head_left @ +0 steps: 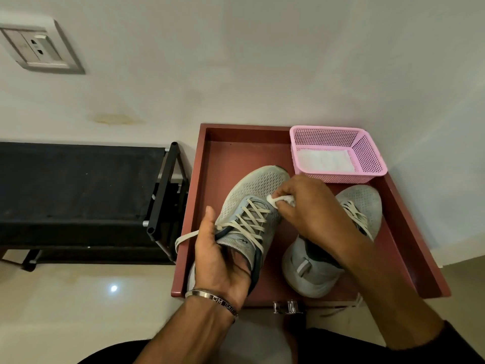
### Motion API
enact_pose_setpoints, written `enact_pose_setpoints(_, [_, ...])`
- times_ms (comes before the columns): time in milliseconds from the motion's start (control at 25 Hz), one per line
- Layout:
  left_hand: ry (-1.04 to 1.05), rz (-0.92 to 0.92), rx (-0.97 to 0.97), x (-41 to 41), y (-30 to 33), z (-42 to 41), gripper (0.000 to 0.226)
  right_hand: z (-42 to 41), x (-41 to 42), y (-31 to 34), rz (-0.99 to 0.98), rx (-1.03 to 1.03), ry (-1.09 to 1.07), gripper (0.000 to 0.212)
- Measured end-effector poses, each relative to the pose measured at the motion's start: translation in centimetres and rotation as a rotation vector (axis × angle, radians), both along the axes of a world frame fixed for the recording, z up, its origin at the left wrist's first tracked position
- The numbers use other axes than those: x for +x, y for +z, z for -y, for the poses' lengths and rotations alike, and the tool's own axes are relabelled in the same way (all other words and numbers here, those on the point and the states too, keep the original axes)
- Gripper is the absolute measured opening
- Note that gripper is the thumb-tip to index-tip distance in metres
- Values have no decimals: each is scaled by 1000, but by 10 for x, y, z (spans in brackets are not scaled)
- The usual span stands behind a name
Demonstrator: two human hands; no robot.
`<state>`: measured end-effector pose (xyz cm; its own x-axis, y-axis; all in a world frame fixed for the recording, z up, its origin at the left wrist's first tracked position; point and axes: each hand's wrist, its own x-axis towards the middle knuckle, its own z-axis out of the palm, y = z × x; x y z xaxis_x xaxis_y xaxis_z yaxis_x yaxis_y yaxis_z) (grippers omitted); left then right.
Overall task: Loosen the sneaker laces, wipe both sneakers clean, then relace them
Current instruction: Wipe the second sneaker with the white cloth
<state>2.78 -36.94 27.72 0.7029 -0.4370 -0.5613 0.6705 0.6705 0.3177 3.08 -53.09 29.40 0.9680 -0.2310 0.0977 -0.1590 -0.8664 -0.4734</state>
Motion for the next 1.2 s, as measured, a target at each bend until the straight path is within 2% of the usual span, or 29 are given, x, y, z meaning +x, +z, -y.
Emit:
enact_pose_setpoints(120, [42,33,-9,-1,-2,2,72,-7,1,-4,144,62,-42,14])
enact_pose_setpoints(280, [-27,34,-16,-17,1,10,69,-20,11,-10,317,115,-62,12])
enact_pose_setpoints(360, [-23,32,-23,-16,2,8,70,-22,9,-10,320,75,-6,13])
enact_pose_setpoints(520, [22,34,-10,-1,2,3,72,-2,5,-5,168,-8,-27,14])
enact_pose_setpoints(600, [26,24,-16,-2,2,2,71,6,5,-3,229,-9,-84,14])
enact_pose_setpoints(720, [13,10,-15,-6,3,3,69,6,9,-6,434,11,-133,12])
enact_pose_setpoints(840, [-65,-3,-35,-13,5,5,70,10,12,-7,507,-24,-173,11])
enact_pose_setpoints(920, [-72,-3,-43,-13,4,5,72,15,11,-7,501,2,-174,10])
enact_pose_setpoints(1080, [8,8,-41,0,1,2,71,9,4,-18,351,77,-151,8])
enact_pose_setpoints(1200, [10,42,-12,-3,4,5,60,11,6,-16,416,99,-219,6])
